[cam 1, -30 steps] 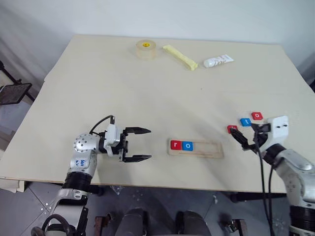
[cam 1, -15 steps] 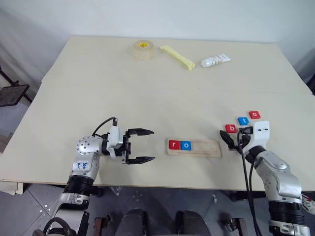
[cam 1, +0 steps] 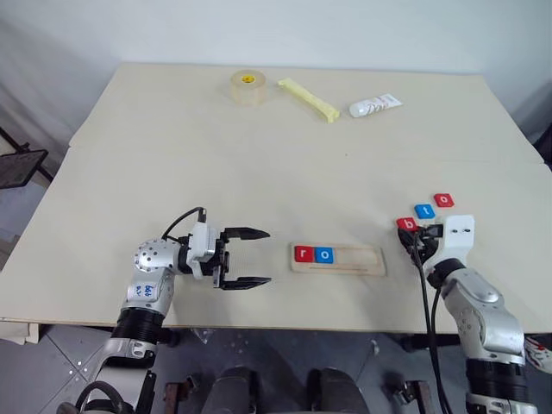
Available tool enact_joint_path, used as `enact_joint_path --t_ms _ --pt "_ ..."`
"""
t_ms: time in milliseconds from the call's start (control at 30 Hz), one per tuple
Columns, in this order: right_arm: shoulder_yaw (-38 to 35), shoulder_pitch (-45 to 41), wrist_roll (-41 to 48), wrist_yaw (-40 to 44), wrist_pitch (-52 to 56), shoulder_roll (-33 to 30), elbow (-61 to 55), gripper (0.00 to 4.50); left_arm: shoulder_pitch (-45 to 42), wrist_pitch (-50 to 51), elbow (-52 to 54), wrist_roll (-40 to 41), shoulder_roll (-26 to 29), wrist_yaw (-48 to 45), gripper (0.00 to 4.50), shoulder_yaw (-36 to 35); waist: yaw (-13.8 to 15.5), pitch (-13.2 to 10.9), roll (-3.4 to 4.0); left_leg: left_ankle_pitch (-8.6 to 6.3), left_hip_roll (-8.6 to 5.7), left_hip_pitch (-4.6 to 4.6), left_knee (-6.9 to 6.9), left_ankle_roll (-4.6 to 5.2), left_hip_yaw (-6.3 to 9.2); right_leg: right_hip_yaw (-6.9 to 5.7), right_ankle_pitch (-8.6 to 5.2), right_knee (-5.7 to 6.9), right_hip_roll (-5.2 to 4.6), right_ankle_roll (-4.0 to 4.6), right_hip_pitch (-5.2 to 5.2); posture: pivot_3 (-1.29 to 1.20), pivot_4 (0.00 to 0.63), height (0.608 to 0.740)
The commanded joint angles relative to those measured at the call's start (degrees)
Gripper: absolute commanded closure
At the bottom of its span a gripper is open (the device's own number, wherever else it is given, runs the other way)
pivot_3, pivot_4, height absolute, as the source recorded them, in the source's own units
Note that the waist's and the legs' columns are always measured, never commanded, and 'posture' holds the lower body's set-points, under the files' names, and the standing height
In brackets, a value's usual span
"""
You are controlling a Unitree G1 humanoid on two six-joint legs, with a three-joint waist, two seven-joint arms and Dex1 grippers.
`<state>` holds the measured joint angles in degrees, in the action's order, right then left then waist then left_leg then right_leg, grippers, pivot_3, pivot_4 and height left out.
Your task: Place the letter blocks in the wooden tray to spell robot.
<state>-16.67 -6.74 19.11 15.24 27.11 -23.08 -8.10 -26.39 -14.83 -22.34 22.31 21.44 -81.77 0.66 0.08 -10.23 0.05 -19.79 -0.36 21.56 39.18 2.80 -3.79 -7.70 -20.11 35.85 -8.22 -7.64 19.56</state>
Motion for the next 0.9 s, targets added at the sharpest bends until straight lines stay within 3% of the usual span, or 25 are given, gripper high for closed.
enact_joint_path --t_ms 33,200,500,767,800,900 --pt "-2.9 4.0 1.6 -1.8 3.1 -0.2 -10.3 3.05 -0.5 -1.6 -1.3 0.9 0.7 -1.5 0.00 -0.5 0.0 0.0 0.00 0.00 0.00 -0.01 -0.01 0.00 0.01 0.00 0.00 0.00 0.00 0.00 0.00 0.00 0.150 0.740" --pt "-2.9 12.7 2.3 -4.6 6.9 2.9 -19.9 3.05 -1.7 -3.8 -4.5 0.4 0.5 -2.1 0.00 -0.8 0.0 0.0 0.00 0.00 0.01 -0.01 -0.03 0.00 0.03 0.05 0.00 0.00 0.01 0.00 0.00 0.00 0.150 0.740" --pt "-2.2 15.6 1.9 -5.5 5.9 6.5 -19.8 3.05 -2.6 -5.3 -6.4 0.7 0.4 -3.0 0.00 -0.8 -0.1 0.0 0.01 0.00 0.01 -0.04 -0.03 -0.01 -0.05 0.05 0.00 0.00 0.02 0.00 0.02 0.00 0.150 0.740" --pt "-2.5 16.9 2.6 -3.0 2.6 6.3 -20.7 0.28 -2.9 -5.4 -5.9 0.8 0.2 -2.8 0.00 -0.8 -0.1 0.0 0.01 0.00 0.00 -0.03 -0.03 0.00 -0.04 0.06 0.00 -0.01 0.02 0.00 0.01 0.00 0.150 0.740" --pt "-2.7 17.5 2.8 -2.4 2.6 5.8 -21.4 0.05 -2.8 -5.4 -5.7 0.8 0.1 -2.8 0.00 -0.7 -0.1 0.0 0.01 0.00 0.00 -0.03 -0.03 0.00 -0.03 0.05 0.00 0.00 0.02 0.00 0.01 0.00 0.150 0.740" --pt "-3.6 19.5 4.2 1.8 3.6 2.1 -24.1 0.05 -2.4 -5.2 -4.9 1.0 0.0 -2.8 0.00 -0.7 -0.1 0.0 0.02 0.00 -0.01 -0.03 -0.03 0.00 -0.03 0.07 0.00 -0.01 0.02 0.00 0.01 0.00 0.150 0.740"
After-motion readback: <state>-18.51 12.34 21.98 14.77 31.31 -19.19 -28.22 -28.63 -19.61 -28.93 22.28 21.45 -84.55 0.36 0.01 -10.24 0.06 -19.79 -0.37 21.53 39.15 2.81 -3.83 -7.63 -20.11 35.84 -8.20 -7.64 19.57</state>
